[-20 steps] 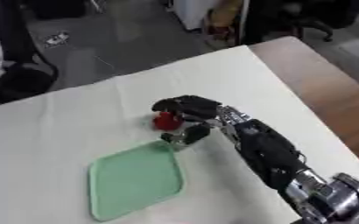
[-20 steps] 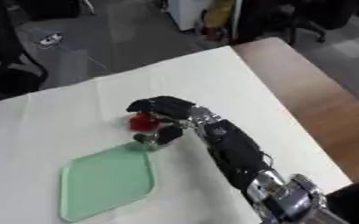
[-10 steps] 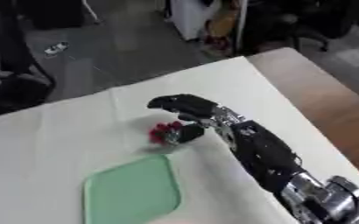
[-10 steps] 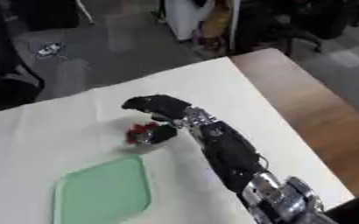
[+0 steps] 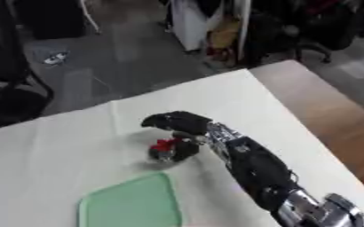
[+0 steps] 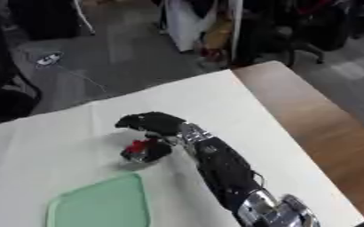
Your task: Pick up objects on the table and place them in the box.
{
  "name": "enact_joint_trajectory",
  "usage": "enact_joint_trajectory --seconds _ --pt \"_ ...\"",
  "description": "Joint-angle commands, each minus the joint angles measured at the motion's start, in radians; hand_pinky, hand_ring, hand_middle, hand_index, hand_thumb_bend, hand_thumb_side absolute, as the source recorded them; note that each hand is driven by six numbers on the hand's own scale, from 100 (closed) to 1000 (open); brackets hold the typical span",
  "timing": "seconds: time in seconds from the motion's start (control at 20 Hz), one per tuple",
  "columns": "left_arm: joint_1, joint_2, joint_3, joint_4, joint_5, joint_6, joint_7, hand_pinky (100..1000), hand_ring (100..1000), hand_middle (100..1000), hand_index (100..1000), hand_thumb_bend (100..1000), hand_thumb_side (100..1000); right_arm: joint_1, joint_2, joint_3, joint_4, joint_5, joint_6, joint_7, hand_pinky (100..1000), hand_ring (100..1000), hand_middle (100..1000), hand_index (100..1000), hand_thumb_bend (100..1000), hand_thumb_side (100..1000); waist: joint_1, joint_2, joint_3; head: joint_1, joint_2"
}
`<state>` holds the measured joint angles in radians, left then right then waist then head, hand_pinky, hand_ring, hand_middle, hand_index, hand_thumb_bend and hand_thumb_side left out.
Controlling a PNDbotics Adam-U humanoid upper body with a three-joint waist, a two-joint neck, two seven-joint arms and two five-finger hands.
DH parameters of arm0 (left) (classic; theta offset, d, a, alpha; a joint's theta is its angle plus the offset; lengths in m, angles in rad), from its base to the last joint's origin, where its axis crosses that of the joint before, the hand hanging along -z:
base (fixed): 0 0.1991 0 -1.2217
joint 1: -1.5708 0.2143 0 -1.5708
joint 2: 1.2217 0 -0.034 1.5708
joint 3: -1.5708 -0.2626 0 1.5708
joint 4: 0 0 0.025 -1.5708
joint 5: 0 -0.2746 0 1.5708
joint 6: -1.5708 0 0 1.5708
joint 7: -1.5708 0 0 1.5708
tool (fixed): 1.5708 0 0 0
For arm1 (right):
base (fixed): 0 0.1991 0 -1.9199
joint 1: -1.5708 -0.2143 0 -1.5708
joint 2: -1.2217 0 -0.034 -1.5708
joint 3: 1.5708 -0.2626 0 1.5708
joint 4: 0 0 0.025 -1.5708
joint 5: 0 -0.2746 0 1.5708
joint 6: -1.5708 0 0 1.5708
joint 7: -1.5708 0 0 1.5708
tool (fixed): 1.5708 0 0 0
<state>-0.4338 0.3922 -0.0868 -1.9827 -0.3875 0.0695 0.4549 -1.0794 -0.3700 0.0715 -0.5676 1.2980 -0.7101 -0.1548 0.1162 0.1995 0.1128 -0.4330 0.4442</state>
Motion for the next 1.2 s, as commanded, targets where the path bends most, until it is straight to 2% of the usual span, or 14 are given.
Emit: enact_joint_trajectory --seconds 0.05,0.1,0.15,0.2,0.35,0.6,0.85,1.05,1.1,1.15,1.2 --pt "-0.016 0.01 0.003 -0.017 0.004 -0.005 0.0 317 490 665 809 288 801 -0.007 -0.014 -0.001 -0.017 0.024 -0.007 -0.006 707 825 911 984 316 868 -0.002 -0.013 0.002 -0.009 -0.004" --pt "-0.016 0.01 0.004 -0.017 0.003 -0.006 0.0 317 491 665 808 288 801 -0.003 -0.012 -0.001 -0.015 0.031 -0.009 -0.008 706 824 911 984 313 868 -0.002 -0.014 0.002 -0.009 -0.002" --pt "-0.016 0.011 0.005 -0.017 0.003 -0.006 0.001 317 491 665 808 285 806 0.001 -0.01 -0.002 -0.013 0.037 -0.011 -0.01 706 824 910 984 373 839 -0.002 -0.014 0.002 -0.008 0.0" --pt "-0.016 0.011 0.005 -0.017 0.003 -0.006 0.001 317 491 665 808 288 801 0.005 -0.007 -0.001 -0.011 0.043 -0.014 -0.012 705 824 911 984 312 868 -0.002 -0.015 0.002 -0.008 0.003" --pt "-0.015 0.013 0.005 -0.017 0.003 -0.006 0.001 318 491 666 808 289 801 0.018 0.0 -0.002 -0.004 0.06 -0.019 -0.019 704 822 911 985 308 870 -0.001 -0.017 0.001 -0.009 0.018" --pt "-0.016 0.013 0.007 -0.017 0.002 -0.006 0.002 320 492 666 808 291 800 0.033 0.004 -0.006 0.007 0.078 -0.022 -0.028 682 813 911 985 303 857 -0.001 -0.021 0.001 -0.03 0.064" --pt "-0.015 0.014 0.007 -0.017 0.002 -0.006 0.001 319 492 666 808 290 800 0.036 0.001 -0.012 0.017 0.074 -0.02 -0.03 648 795 906 983 303 819 0.001 -0.02 0.0 -0.037 0.062" --pt "-0.015 0.014 0.007 -0.017 0.002 -0.006 0.001 319 492 665 808 289 800 0.036 -0.004 -0.019 0.026 0.042 -0.02 -0.019 525 724 881 966 303 707 0.001 -0.02 0.0 -0.038 0.056" --pt "-0.015 0.014 0.007 -0.017 0.002 -0.006 0.001 319 492 665 808 289 800 0.036 -0.005 -0.019 0.027 0.034 -0.021 -0.015 476 682 862 951 327 657 0.001 -0.02 0.0 -0.038 0.055" --pt "-0.015 0.014 0.007 -0.017 0.002 -0.007 0.001 319 492 665 808 289 800 0.037 -0.005 -0.018 0.026 0.026 -0.022 -0.012 485 692 866 955 322 670 0.001 -0.02 0.0 -0.037 0.054" --pt "-0.015 0.014 0.007 -0.017 0.002 -0.007 0.001 319 492 665 808 289 800 0.037 -0.005 -0.018 0.025 0.018 -0.024 -0.009 372 570 813 923 358 547 0.001 -0.019 0.0 -0.036 0.054"
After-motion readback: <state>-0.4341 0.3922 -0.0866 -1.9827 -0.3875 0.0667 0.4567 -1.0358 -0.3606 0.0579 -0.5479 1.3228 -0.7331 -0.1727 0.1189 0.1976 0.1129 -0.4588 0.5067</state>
